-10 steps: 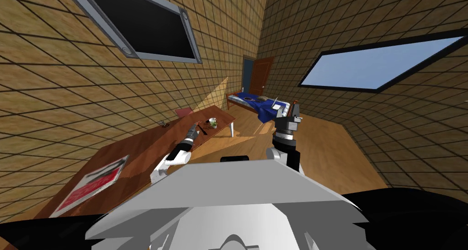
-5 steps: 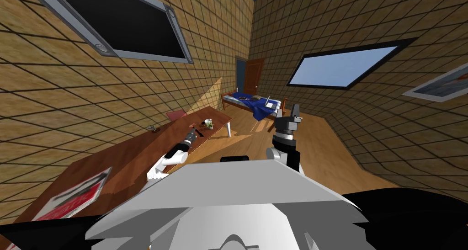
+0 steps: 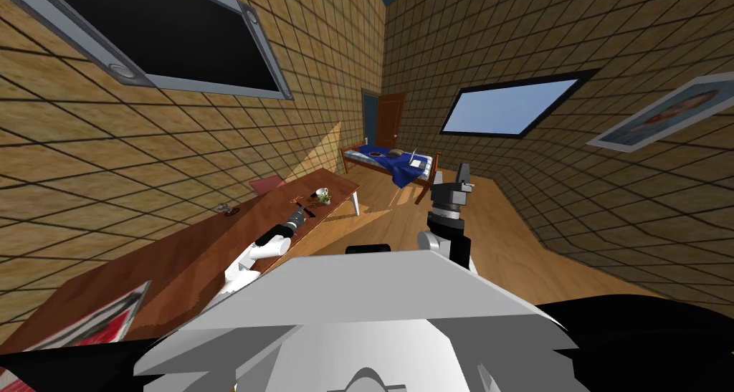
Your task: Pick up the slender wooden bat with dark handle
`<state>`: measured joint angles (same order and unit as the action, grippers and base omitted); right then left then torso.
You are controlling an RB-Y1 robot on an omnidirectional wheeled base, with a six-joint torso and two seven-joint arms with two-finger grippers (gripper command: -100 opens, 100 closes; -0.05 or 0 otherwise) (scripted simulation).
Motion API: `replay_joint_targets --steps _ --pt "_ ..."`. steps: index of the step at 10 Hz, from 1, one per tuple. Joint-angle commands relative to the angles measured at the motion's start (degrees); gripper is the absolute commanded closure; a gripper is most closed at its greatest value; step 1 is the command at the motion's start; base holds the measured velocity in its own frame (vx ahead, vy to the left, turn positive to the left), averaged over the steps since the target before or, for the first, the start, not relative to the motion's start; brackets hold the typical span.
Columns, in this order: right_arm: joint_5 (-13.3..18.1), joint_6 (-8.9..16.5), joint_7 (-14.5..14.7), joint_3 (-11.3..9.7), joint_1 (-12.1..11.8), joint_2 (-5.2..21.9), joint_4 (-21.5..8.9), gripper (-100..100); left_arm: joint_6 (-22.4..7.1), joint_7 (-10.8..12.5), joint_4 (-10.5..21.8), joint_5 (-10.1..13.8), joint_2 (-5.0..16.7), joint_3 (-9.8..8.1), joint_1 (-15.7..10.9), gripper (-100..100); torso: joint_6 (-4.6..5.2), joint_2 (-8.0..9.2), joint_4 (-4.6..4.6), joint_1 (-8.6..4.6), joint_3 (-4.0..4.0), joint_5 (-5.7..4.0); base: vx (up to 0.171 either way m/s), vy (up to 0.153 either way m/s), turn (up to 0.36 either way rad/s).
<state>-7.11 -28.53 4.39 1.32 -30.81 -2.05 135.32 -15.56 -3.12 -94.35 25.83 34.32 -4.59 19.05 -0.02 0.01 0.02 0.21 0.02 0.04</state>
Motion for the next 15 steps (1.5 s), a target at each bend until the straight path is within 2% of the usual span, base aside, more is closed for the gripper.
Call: replay_joint_targets --steps 1,2,3,4,5,6,7,8,9,10,11,12,13,14,15 --pt "0.0 0.0 0.0 0.0 0.0 0.0 0.0 0 -1.9 -1.0 2.1 1.1 0.8 0.19 -0.7 -100 0.00 0.00 0.00 0.00 0.00 0.00 -0.005 0.019 -0.128" --pt "0.0 0.0 0.0 0.0 0.0 0.0 0.0 0 -4.4 -2.7 3.5 3.4 2.4 0.34 -1.5 -100 -0.04 -0.01 0.00 0.00 -0.01 0.01 0.001 0.017 -0.247" --pt "0.0 0.0 0.0 0.0 0.0 0.0 0.0 0 -4.8 -2.7 4.8 3.5 2.4 0.34 -1.5 -100 0.01 -0.04 -0.01 0.02 -0.02 0.00 0.002 0.022 -0.106" --pt "0.0 0.0 0.0 0.0 0.0 0.0 0.0 0 -7.3 -4.5 6.2 5.8 4.1 0.56 -2.3 -100 -0.05 -0.05 -0.01 0.02 -0.03 0.01 0.009 0.023 -0.213" --pt "0.0 0.0 0.0 0.0 0.0 0.0 0.0 0 -7.7 -4.5 7.4 5.9 4.1 0.56 -2.3 -100 0.00 -0.07 -0.01 0.04 -0.04 0.01 0.009 0.027 -0.127" --pt "0.0 0.0 0.0 0.0 0.0 0.0 0.0 0 -9.7 -6.4 9.6 8.2 5.6 0.84 -3.0 -100 -0.05 -0.08 -0.02 0.04 -0.05 0.02 0.019 0.033 -0.227" --pt "0.0 0.0 0.0 0.0 0.0 0.0 0.0 0 -10.6 -6.4 10.1 8.3 5.6 0.84 -3.0 -100 0.00 -0.12 -0.02 0.08 -0.07 0.02 0.011 0.037 -0.101" --pt "0.0 0.0 0.0 0.0 0.0 0.0 0.0 0 -12.5 -8.4 12.7 10.6 7.2 1.18 -3.8 -100 -0.06 -0.09 -0.03 0.08 -0.06 0.02 0.021 0.045 -0.165" --pt "0.0 0.0 0.0 0.0 0.0 0.0 0.0 0 -13.3 -8.4 12.7 10.7 7.2 1.18 -3.8 -100 -0.02 -0.12 -0.02 0.11 -0.07 0.02 0.016 0.040 -0.130" --pt "0.0 0.0 0.0 0.0 0.0 0.0 0.0 0 -15.7 -10.4 15.1 13.0 8.6 1.58 -4.5 -100 -0.05 -0.12 -0.03 0.09 -0.07 0.03 0.022 0.048 -0.208" --pt "0.0 0.0 0.0 0.0 0.0 0.0 0.0 0 -15.9 -10.4 15.2 13.2 8.6 1.58 -4.5 -100 -0.01 -0.15 -0.03 0.12 -0.08 0.03 0.022 0.051 -0.110" --pt "0.0 0.0 0.0 0.0 0.0 0.0 0.0 0 -18.5 -12.6 17.7 15.4 10.0 2.03 -5.2 -100 -0.06 -0.14 -0.03 0.12 -0.08 0.04 0.031 0.045 -0.192" --pt "0.0 0.0 0.0 0.0 0.0 0.0 0.0 0 -18.5 -12.6 17.7 15.7 10.0 2.03 -5.2 -100 -0.03 -0.17 -0.04 0.12 -0.10 0.03 0.027 0.053 -0.098" --pt "0.0 0.0 0.0 0.0 0.0 0.0 0.0 0 -20.6 -14.7 20.1 18.1 11.3 2.54 -5.9 -100 -0.07 -0.16 -0.04 0.12 -0.09 0.04 0.020 0.068 -0.192" --pt "0.0 0.0 0.0 0.0 0.0 0.0 0.0 0 -20.9 -14.7 20.1 18.1 11.3 2.54 -5.9 -100 -0.03 -0.15 -0.03 0.18 -0.09 0.05 0.025 0.061 -0.102"
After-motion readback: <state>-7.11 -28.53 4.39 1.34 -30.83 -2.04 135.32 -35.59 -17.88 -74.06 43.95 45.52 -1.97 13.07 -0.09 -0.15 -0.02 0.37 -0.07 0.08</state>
